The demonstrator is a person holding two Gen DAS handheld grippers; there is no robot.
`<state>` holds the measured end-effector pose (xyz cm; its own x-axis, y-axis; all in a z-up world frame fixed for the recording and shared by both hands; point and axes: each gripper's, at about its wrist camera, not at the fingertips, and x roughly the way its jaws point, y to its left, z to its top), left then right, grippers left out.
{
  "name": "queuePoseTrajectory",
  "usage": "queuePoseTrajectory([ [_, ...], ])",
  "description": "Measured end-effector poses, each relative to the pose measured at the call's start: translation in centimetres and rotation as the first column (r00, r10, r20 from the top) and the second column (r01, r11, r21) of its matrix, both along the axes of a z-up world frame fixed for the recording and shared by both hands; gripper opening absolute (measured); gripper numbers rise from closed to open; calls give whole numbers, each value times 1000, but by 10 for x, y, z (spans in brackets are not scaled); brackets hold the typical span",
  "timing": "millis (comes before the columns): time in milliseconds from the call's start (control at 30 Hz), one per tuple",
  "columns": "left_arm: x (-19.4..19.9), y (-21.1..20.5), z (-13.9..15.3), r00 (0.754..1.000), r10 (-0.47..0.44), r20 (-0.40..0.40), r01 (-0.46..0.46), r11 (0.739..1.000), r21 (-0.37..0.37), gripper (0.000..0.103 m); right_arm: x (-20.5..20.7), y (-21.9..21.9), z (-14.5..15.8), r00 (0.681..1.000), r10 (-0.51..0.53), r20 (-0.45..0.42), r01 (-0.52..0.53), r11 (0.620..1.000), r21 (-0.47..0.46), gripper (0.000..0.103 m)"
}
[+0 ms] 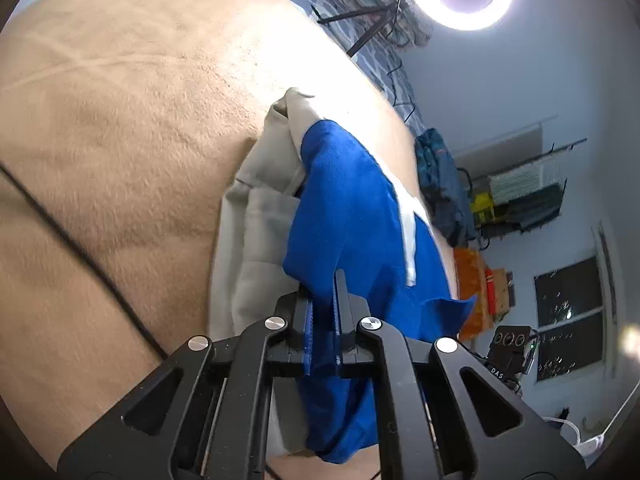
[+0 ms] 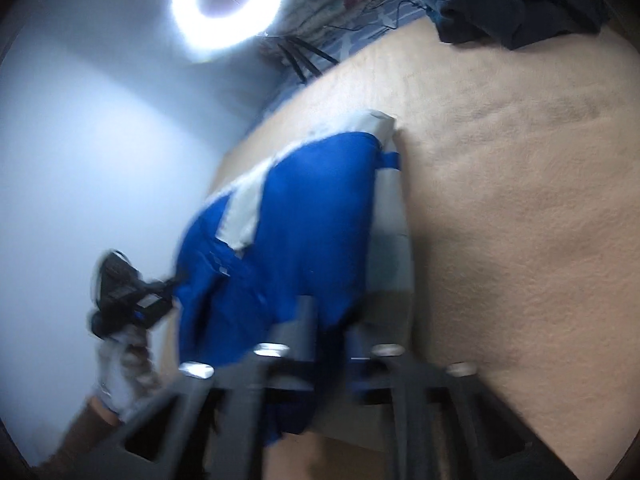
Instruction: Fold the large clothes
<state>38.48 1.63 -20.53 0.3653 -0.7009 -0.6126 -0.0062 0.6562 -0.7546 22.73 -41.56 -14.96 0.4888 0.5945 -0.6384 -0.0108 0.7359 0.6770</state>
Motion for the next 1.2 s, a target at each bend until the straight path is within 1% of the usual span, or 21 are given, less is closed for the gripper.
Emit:
queuePoseTrajectory([
  [67, -11, -4, 8, 1000, -3, 27, 2, 1000, 22, 3, -3, 3, 17, 999, 26, 42, -25, 1000, -4, 0],
  [133, -18, -6, 6, 1000, -12, 28, 9, 997, 81, 2, -5, 5, 29, 996, 49, 73, -45, 997, -60, 0],
  [167, -20, -6, 0, 1000, -15, 11, 14, 994, 109, 2, -5, 6, 27, 997, 53, 61, -47, 994, -98, 0],
  [233, -21, -7, -16, 1000, -21, -20, 24, 989, 148, 3, -3, 6, 9, 999, 43, -3, -43, 988, -146, 0],
  [267, -21, -9, -23, 999, -29, -22, 33, 986, 165, 3, -2, 7, 0, 999, 42, -25, -46, 986, -163, 0],
  [300, -22, -10, -24, 999, -31, -21, 34, 985, 172, 4, -3, 14, -11, 997, 50, -51, -59, 976, -210, 0],
  [367, -23, -13, -21, 999, -40, -6, 40, 978, 203, 6, -4, 26, -17, 996, 76, -52, -88, 952, -292, 0],
  [400, -24, -13, -18, 999, -44, -4, 43, 974, 221, 9, -4, 27, -14, 995, 80, -52, -92, 948, -304, 0],
  [433, -25, -14, -12, 998, -57, 1, 55, 968, 245, 9, -3, 26, -9, 994, 87, -60, -101, 948, -302, 4],
  [467, -27, -14, -5, 998, -69, 5, 65, 959, 277, 12, -3, 25, -4, 994, 91, -62, -106, 946, -306, 6],
  [500, -28, -14, 4, 996, -81, 21, 71, 948, 310, 18, -4, 22, 8, 995, 88, -41, -97, 934, -344, 11],
  [533, -31, -12, 14, 995, -88, 50, 66, 940, 334, 21, -5, 21, 20, 996, 84, -8, -80, 919, -386, 25],
  [567, -33, -10, 26, 992, -93, 86, 57, 933, 355, 21, -8, 18, 32, 996, 85, 31, -64, 907, -417, 31],
  [667, -31, -8, 59, 980, -92, 179, 17, 925, 381, 22, -3, 16, 59, 986, 100, 132, -34, 903, -429, 32],
  [767, -18, -15, 78, 969, -84, 232, -9, 927, 374, 22, 20, 24, 67, 975, 118, 187, -28, 905, -425, 32],
  [800, -11, -20, 81, 966, -79, 246, -21, 925, 378, 25, 26, 28, 66, 973, 127, 193, -34, 904, -427, 32],
  [833, -5, -24, 83, 963, -74, 260, -32, 923, 383, 32, 36, 35, 64, 970, 140, 198, -43, 903, -427, 31],
  [900, 7, -34, 81, 955, -74, 288, -51, 913, 405, 38, 56, 47, 58, 968, 163, 189, -69, 903, -425, 31],
  [933, 15, -40, 78, 955, -80, 287, -49, 908, 417, 38, 63, 53, 55, 968, 171, 183, -79, 902, -425, 31],
  [1067, 46, -59, 54, 968, -99, 231, -12, 899, 438, 38, 91, 69, 36, 970, 196, 141, -118, 894, -432, 31],
  [1200, 64, -67, 24, 975, -112, 194, -1, 863, 506, 38, 106, 68, 14, 981, 175, 88, -117, 884, -452, 30],
])
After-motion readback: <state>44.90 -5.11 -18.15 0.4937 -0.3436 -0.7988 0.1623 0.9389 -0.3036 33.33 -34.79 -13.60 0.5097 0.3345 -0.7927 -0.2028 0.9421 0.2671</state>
